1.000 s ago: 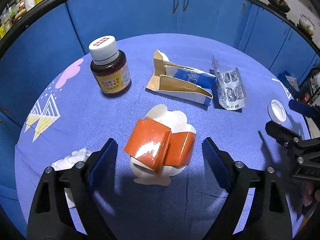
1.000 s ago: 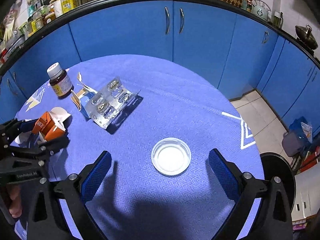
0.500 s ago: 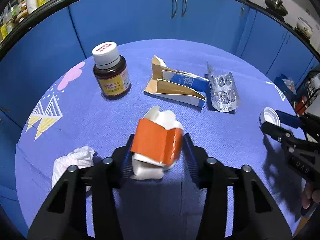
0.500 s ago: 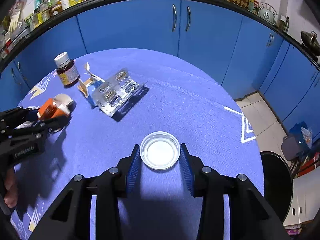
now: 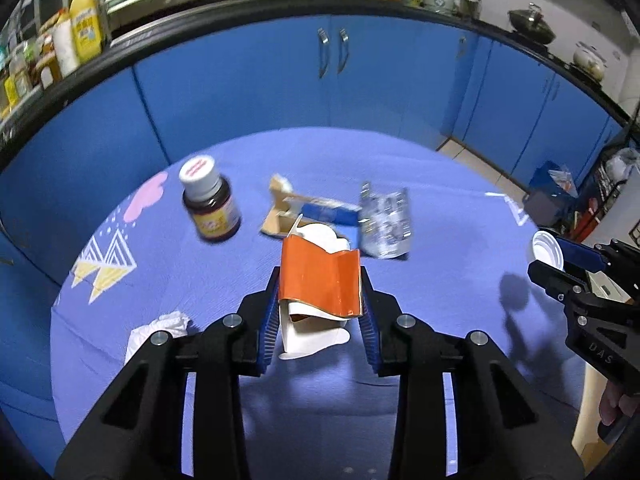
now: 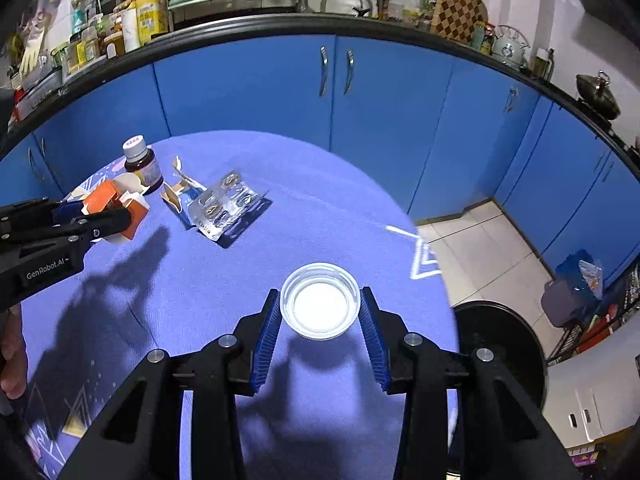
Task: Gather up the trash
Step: 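Grasp the orange paper cup with the left tool while the right tool grasps the small white cup, then carry both cups over the bin and open the right tool to drop the white cup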
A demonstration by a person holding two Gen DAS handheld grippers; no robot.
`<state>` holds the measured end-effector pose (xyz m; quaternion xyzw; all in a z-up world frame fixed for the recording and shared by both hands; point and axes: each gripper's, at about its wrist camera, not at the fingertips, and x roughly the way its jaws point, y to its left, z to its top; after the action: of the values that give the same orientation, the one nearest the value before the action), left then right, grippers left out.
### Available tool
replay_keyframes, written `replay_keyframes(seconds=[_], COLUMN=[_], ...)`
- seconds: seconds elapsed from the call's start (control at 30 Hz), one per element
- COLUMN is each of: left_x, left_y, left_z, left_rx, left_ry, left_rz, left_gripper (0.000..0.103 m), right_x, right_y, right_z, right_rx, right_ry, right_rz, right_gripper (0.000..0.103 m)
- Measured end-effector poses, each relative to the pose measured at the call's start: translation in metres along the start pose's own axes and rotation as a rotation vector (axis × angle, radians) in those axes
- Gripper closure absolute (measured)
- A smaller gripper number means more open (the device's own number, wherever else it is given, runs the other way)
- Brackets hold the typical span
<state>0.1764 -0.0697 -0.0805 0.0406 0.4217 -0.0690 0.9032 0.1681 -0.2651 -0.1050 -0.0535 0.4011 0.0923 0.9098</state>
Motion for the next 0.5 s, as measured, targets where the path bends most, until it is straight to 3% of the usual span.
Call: replay_keyframes(seconds=[0.5], left_x=[-0.048], left_y=[-0.075], left_z=[0.024], left_rx=[0.114], left_ry=[-0.114], left_rz=[-0.056], left_gripper=[0.067], right_x=[-0.074], right_y=[-0.045], right_z=[-0.011], right_rx=[0.031], right_ry=[-0.119], right_rz=[-0.111], right_gripper=[0.064])
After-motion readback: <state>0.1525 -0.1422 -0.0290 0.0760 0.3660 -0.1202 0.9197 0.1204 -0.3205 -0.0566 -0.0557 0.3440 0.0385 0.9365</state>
